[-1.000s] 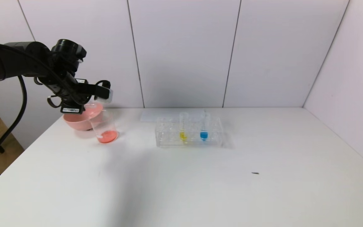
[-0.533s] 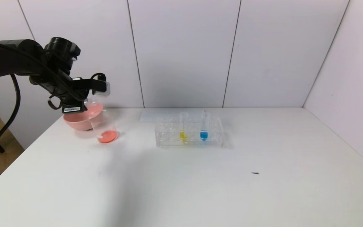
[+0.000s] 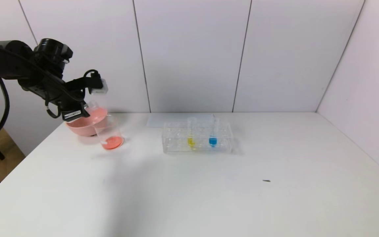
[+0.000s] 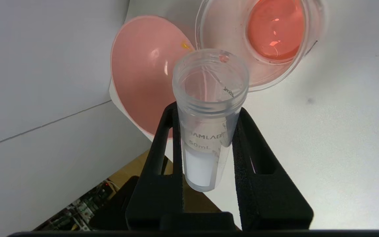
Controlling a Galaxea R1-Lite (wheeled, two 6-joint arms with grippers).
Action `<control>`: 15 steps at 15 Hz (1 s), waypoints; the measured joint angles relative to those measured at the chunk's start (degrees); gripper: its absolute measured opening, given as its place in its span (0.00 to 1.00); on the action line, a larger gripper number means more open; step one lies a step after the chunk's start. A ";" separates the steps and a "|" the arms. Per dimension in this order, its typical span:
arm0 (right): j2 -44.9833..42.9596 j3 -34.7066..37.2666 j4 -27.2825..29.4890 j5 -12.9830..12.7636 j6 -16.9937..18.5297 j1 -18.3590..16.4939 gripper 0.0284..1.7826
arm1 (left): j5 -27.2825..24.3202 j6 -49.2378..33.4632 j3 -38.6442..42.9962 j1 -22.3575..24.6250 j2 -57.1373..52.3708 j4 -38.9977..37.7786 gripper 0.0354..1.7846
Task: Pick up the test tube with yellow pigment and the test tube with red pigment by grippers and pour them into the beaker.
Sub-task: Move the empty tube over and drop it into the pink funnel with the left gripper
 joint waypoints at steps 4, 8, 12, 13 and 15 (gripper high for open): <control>0.00 0.00 0.00 0.00 0.00 0.00 0.95 | -1.27 -9.20 0.66 0.44 -1.32 -0.46 0.24; 0.00 0.00 0.00 0.00 -0.02 -0.02 0.95 | -2.34 -18.75 1.07 0.66 -2.40 -0.63 0.24; 0.00 0.00 0.00 0.00 0.00 0.00 0.95 | -2.28 -28.89 2.45 1.24 -3.25 -4.44 0.24; 0.00 0.00 0.00 0.00 -0.02 0.00 0.95 | -2.30 -31.79 3.67 1.30 -3.54 -7.19 0.24; 0.00 0.00 0.00 0.00 0.00 0.00 0.95 | -2.28 -36.47 6.91 1.60 -4.13 -13.51 0.24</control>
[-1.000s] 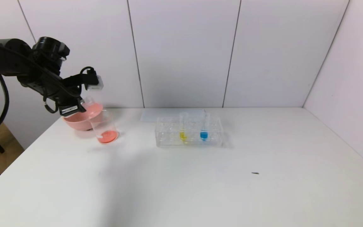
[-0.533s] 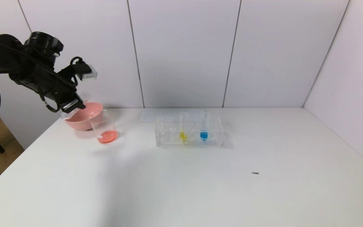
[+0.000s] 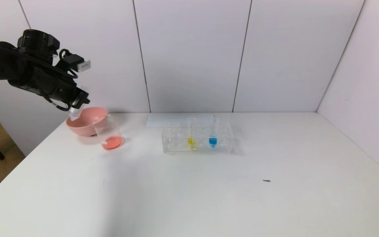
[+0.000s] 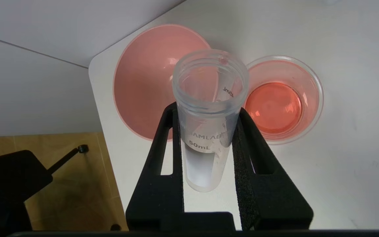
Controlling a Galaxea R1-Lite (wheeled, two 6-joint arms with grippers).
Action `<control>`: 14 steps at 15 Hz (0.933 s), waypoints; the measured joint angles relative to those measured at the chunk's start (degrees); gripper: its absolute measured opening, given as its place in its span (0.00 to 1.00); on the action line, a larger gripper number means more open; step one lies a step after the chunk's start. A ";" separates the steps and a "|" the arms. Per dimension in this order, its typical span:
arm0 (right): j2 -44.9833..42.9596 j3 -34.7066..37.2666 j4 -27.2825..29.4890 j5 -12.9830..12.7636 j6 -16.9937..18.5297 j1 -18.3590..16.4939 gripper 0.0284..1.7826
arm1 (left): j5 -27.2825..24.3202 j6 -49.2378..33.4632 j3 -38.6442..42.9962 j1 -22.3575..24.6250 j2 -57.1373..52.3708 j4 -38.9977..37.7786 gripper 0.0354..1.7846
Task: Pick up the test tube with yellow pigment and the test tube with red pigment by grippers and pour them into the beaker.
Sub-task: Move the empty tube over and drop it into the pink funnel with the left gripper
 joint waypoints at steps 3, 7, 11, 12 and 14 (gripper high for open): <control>0.00 0.00 0.00 0.00 0.00 -0.02 0.95 | 0.13 -5.86 3.67 0.63 -1.05 -5.34 0.24; 0.00 0.00 0.00 0.00 0.00 0.00 0.95 | 0.79 -9.97 7.36 0.89 -1.83 -11.33 0.24; 0.00 0.00 0.00 0.00 -0.02 0.00 0.95 | 0.85 -14.77 13.29 1.29 -2.05 -23.19 0.24; 0.00 0.00 0.00 0.00 0.00 0.00 0.95 | 0.88 -16.26 14.38 1.38 -2.01 -25.39 0.24; 0.00 0.00 -0.02 0.00 0.00 0.00 0.95 | 0.88 -17.07 15.52 1.74 -1.82 -26.47 0.24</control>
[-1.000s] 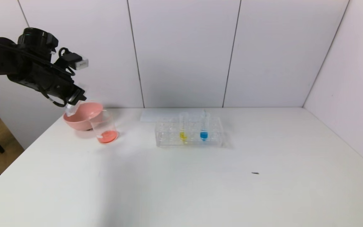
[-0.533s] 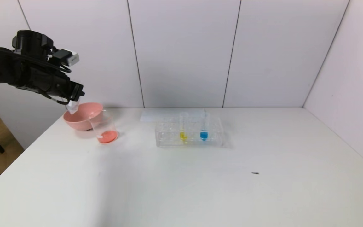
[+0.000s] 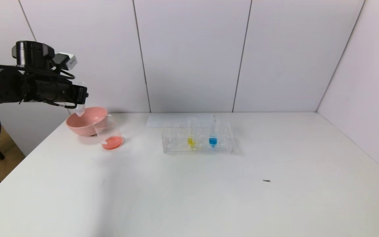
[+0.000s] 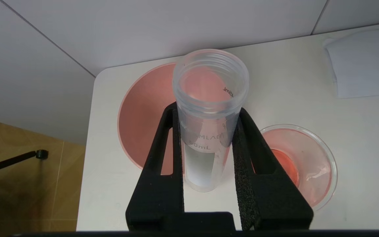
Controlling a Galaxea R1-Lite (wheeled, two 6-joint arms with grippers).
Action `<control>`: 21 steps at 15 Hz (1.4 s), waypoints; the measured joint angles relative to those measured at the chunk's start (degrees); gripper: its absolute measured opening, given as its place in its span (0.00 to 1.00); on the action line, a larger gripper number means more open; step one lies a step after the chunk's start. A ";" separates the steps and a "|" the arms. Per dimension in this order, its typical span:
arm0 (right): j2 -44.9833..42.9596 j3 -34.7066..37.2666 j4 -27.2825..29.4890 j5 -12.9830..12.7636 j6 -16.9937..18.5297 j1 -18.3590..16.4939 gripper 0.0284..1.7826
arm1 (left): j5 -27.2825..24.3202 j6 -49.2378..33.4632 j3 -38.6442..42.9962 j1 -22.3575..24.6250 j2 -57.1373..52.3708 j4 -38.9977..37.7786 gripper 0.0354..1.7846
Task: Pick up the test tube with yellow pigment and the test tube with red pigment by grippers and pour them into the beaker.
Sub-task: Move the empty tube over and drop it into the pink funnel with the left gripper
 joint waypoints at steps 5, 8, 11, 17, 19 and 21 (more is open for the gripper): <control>0.00 0.00 0.02 0.00 -0.02 -0.02 0.95 | 0.06 -1.51 0.96 1.23 0.18 -2.40 0.24; 0.00 0.00 0.02 0.00 0.00 -0.02 0.95 | -0.06 -1.62 1.38 1.16 1.05 -6.96 0.24; 0.00 0.00 0.02 0.00 -0.02 -0.02 0.95 | -0.06 -3.74 1.57 1.34 3.30 -11.59 0.24; 0.00 0.00 0.02 0.00 -0.02 0.00 0.95 | -0.35 -7.59 1.41 1.66 8.44 -21.02 0.24; 0.00 0.00 0.02 0.00 0.02 0.00 0.95 | -0.57 -7.88 1.00 1.99 9.59 -21.04 0.24; 0.00 0.00 0.02 0.00 0.02 0.00 0.95 | -0.68 -8.40 0.48 2.21 10.83 -20.99 0.24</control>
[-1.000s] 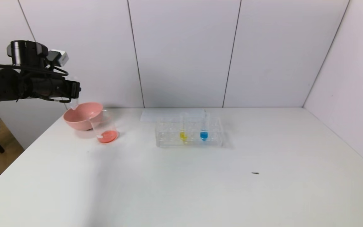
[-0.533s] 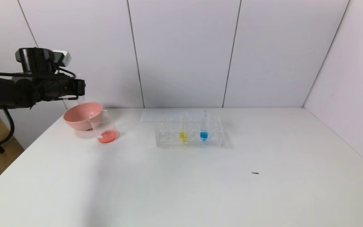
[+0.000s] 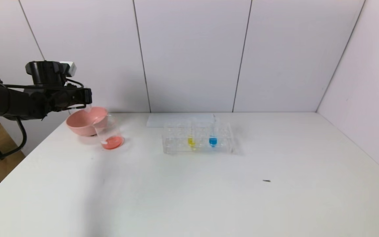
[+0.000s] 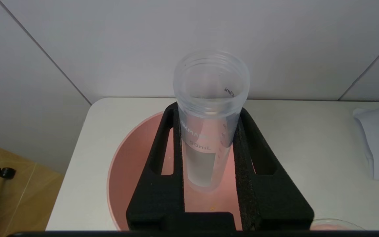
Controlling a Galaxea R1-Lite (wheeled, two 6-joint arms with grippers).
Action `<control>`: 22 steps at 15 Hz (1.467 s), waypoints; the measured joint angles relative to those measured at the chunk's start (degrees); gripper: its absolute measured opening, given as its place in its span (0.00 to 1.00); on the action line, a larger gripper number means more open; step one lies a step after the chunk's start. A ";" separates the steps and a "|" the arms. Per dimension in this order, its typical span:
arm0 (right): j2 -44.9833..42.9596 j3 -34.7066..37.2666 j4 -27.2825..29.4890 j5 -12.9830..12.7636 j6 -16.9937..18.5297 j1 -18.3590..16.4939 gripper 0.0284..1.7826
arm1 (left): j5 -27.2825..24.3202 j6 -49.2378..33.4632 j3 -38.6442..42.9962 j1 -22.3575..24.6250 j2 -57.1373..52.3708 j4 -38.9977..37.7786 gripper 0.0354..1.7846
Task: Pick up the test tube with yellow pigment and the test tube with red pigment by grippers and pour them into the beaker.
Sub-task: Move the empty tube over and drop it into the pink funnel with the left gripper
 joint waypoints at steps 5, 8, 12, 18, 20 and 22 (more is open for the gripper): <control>0.00 0.00 0.00 0.00 -0.02 0.00 0.95 | -3.15 -4.21 -0.85 1.73 2.16 0.23 0.24; 0.00 0.00 0.00 0.00 -0.02 -0.02 0.95 | -4.56 -5.17 -0.26 3.24 2.99 0.22 0.24; 0.00 0.00 0.00 0.00 -0.02 -0.02 0.95 | -5.46 -5.61 0.22 3.50 4.14 0.00 0.24; 0.00 0.00 0.00 0.00 -0.05 -0.02 0.95 | -7.12 -6.25 0.13 3.88 5.44 0.00 0.24; 0.00 0.00 0.00 0.00 -0.02 0.00 0.95 | -7.17 -6.35 0.00 3.88 5.81 0.06 0.24; 0.00 0.00 0.00 0.00 -0.05 0.00 0.95 | -7.25 -6.36 -0.15 3.88 6.05 0.23 0.24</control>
